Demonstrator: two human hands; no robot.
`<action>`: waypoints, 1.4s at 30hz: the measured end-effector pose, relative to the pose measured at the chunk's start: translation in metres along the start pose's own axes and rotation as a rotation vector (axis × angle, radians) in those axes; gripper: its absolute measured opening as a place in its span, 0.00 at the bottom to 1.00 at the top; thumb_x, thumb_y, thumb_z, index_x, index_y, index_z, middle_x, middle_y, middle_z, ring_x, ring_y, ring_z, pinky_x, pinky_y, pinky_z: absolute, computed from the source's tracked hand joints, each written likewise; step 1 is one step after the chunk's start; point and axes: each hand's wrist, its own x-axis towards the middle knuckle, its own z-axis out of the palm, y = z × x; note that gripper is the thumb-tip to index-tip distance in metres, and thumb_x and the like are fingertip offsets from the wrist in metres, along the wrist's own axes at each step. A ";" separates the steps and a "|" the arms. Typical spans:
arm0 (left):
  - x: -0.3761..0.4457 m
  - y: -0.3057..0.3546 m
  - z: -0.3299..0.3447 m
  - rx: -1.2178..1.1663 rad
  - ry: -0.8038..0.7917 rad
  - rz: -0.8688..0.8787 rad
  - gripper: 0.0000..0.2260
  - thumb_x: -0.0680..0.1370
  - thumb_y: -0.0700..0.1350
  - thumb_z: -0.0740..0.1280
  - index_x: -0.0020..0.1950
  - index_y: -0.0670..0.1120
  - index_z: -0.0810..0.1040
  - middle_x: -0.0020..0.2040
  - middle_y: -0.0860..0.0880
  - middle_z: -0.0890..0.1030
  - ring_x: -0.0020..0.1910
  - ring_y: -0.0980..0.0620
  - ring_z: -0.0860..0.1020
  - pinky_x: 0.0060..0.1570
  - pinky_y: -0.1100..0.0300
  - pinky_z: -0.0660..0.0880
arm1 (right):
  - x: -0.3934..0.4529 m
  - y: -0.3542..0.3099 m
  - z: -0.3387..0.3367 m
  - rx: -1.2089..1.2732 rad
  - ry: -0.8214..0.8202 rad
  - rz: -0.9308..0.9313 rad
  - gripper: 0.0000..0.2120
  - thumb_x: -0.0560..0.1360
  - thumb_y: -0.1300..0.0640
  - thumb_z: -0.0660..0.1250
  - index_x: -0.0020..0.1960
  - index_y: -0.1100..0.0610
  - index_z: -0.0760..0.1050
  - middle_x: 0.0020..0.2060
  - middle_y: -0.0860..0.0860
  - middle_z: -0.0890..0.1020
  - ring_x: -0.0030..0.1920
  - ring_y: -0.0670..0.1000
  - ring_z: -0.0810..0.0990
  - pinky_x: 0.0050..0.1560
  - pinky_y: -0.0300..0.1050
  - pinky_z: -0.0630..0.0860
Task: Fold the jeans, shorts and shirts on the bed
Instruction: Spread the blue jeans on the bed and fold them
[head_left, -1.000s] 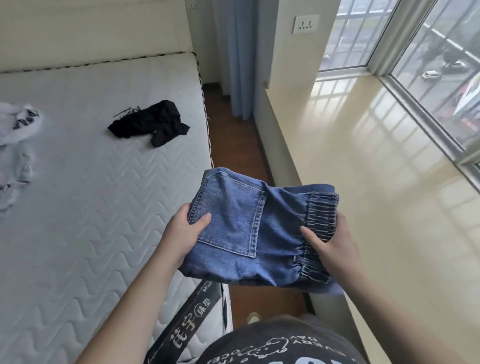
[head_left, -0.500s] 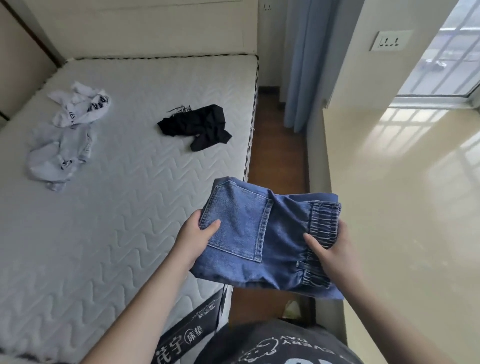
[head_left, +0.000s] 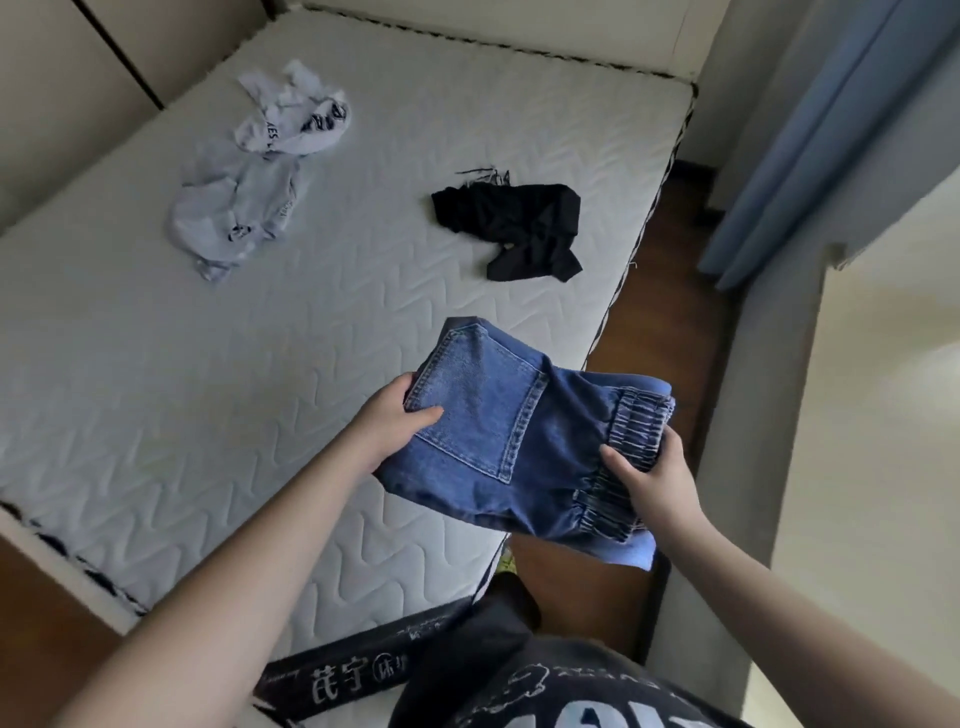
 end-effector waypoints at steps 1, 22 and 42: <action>0.010 -0.002 -0.005 -0.017 -0.012 -0.008 0.16 0.75 0.41 0.71 0.61 0.50 0.75 0.53 0.51 0.83 0.53 0.50 0.81 0.57 0.52 0.77 | 0.009 -0.003 0.008 0.026 -0.006 0.026 0.32 0.70 0.46 0.75 0.69 0.48 0.64 0.52 0.38 0.79 0.49 0.37 0.78 0.46 0.39 0.75; 0.220 -0.080 -0.022 0.252 -0.071 -0.216 0.18 0.76 0.41 0.70 0.65 0.49 0.74 0.55 0.49 0.81 0.52 0.48 0.80 0.55 0.55 0.75 | 0.175 0.029 0.137 0.135 -0.254 0.658 0.15 0.68 0.64 0.77 0.51 0.57 0.76 0.46 0.54 0.85 0.41 0.53 0.85 0.33 0.43 0.78; 0.346 -0.204 -0.018 0.253 0.003 -0.434 0.38 0.70 0.65 0.72 0.75 0.51 0.63 0.66 0.51 0.74 0.61 0.48 0.75 0.56 0.57 0.70 | 0.253 0.121 0.220 0.232 -0.275 0.777 0.45 0.57 0.43 0.82 0.67 0.43 0.61 0.55 0.50 0.79 0.52 0.51 0.83 0.51 0.48 0.78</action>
